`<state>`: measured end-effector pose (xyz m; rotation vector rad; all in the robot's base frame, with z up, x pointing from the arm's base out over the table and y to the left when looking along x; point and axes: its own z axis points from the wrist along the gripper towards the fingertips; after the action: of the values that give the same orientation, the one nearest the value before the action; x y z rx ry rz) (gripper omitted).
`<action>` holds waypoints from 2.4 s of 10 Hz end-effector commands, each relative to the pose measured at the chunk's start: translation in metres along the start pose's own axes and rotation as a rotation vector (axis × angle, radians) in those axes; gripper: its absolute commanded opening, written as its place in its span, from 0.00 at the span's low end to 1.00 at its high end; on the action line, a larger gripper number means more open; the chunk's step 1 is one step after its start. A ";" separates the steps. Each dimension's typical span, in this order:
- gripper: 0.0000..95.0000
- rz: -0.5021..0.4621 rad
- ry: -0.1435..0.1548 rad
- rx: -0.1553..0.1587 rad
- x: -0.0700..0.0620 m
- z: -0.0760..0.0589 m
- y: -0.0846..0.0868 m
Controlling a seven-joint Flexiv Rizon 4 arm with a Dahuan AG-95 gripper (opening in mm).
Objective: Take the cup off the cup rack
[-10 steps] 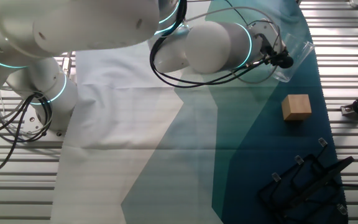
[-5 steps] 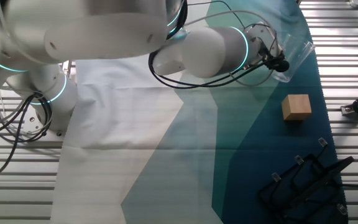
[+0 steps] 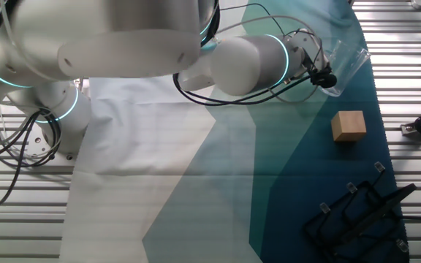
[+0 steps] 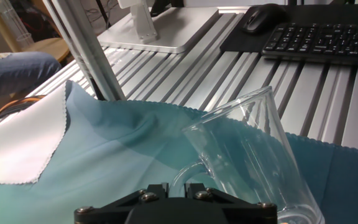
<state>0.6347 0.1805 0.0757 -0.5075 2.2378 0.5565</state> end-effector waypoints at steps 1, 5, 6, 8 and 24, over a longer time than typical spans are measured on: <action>0.00 0.005 -0.013 -0.004 0.000 0.000 0.000; 0.00 0.012 -0.036 -0.011 0.000 0.001 -0.001; 0.00 0.011 -0.039 -0.014 0.001 0.001 -0.001; 0.00 0.013 -0.046 -0.016 0.001 0.001 -0.002; 0.00 0.024 -0.094 -0.029 0.001 0.003 -0.003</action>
<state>0.6365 0.1783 0.0723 -0.4609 2.1532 0.6149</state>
